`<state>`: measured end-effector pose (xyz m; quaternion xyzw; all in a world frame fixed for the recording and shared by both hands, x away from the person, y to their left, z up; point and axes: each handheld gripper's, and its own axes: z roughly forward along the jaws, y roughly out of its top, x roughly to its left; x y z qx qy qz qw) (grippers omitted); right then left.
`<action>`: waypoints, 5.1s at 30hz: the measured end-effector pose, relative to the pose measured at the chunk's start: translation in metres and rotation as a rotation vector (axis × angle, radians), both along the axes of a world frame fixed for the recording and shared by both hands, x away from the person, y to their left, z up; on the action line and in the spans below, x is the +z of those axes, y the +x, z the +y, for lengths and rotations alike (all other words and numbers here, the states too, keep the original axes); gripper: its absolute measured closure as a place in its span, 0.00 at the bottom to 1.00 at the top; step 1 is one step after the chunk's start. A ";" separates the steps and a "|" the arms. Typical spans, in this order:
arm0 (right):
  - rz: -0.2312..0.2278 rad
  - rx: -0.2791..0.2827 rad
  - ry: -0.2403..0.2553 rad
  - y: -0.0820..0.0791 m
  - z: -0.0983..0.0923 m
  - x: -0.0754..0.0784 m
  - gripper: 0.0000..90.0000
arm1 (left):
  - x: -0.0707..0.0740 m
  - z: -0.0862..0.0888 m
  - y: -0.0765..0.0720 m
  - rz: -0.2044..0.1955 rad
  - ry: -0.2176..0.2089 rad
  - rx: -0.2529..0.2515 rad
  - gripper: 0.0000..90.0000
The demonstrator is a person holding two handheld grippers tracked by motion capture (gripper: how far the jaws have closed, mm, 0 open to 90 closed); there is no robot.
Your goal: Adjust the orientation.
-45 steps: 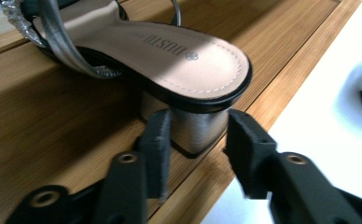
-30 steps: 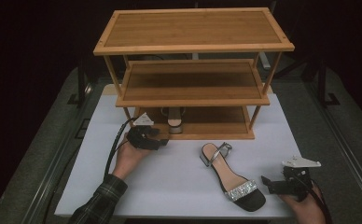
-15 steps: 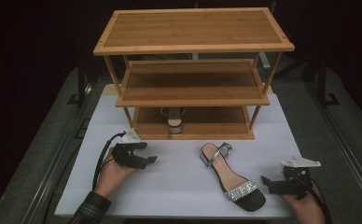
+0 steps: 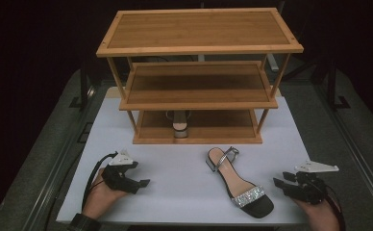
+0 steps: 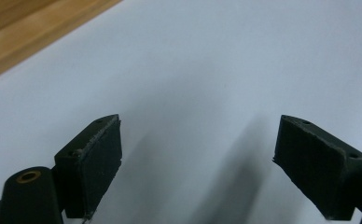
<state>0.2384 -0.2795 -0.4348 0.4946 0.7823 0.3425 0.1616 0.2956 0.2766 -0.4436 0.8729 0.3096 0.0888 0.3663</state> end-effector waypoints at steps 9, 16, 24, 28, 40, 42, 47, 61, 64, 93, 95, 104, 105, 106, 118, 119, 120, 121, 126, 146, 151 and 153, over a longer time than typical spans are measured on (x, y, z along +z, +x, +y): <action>0.009 0.157 0.100 -0.019 0.009 0.008 1.00 | -0.009 0.003 -0.008 -0.076 0.025 -0.013 0.16; 0.011 0.198 0.160 -0.033 0.018 0.010 1.00 | -0.009 0.003 -0.007 -0.072 0.018 -0.011 0.16; 0.043 0.240 0.153 -0.047 0.029 0.003 1.00 | -0.009 0.003 -0.007 -0.070 0.019 -0.013 0.16; 0.060 0.262 0.137 -0.045 0.036 0.000 1.00 | -0.009 0.003 -0.007 -0.069 0.020 -0.012 0.16; 0.063 0.234 0.116 -0.031 0.034 -0.001 1.00 | -0.009 0.003 -0.007 -0.068 0.019 -0.012 0.15; 0.059 0.227 0.106 -0.027 0.032 -0.001 1.00 | -0.009 0.003 -0.006 -0.068 0.019 -0.013 0.16; 0.056 0.199 0.087 -0.010 0.025 0.000 1.00 | -0.009 0.003 -0.006 -0.068 0.019 -0.013 0.15; 0.030 0.162 0.039 0.058 0.023 0.001 1.00 | -0.009 0.003 -0.006 -0.065 0.018 -0.013 0.15; 0.018 0.158 0.026 0.073 0.026 0.000 1.00 | -0.009 0.003 -0.006 -0.064 0.019 -0.014 0.15; -0.038 0.111 0.091 0.061 0.033 0.018 0.82 | -0.009 0.003 -0.006 -0.066 0.019 -0.014 0.15; -0.045 0.153 0.135 0.049 0.044 0.019 0.82 | -0.009 0.003 -0.006 -0.066 0.021 -0.015 0.15; -0.025 0.314 0.204 0.053 0.110 0.016 0.79 | -0.009 0.003 -0.005 -0.064 0.020 -0.014 0.15; -0.021 0.331 0.203 0.057 0.119 0.014 0.78 | -0.009 0.003 -0.005 -0.064 0.020 -0.014 0.15; -0.020 0.337 0.202 0.059 0.124 0.014 0.77 | -0.009 0.003 -0.005 -0.065 0.020 -0.014 0.15; -0.048 0.354 0.253 0.060 0.131 0.018 0.76 | -0.009 0.003 -0.005 -0.065 0.020 -0.014 0.15; -0.046 0.362 0.249 0.060 0.133 0.018 0.76 | -0.009 0.003 -0.005 -0.064 0.021 -0.015 0.15; -0.044 0.369 0.243 0.059 0.136 0.017 0.75 | -0.009 0.003 -0.005 -0.064 0.020 -0.014 0.15; -0.041 0.375 0.237 0.060 0.139 0.016 0.75 | -0.009 0.003 -0.005 -0.064 0.020 -0.014 0.15; -0.041 0.384 0.191 0.063 0.150 0.012 0.90 | -0.009 0.003 -0.005 -0.064 0.019 -0.014 0.15; -0.017 0.360 0.159 -0.014 0.079 0.018 0.94 | -0.009 0.003 -0.006 -0.069 0.020 -0.014 0.15; -0.026 0.320 0.154 -0.023 0.058 0.018 0.94 | -0.009 0.003 -0.006 -0.068 0.020 -0.014 0.15; -0.027 0.308 0.145 -0.023 0.053 0.019 0.94 | -0.009 0.003 -0.006 -0.069 0.020 -0.014 0.15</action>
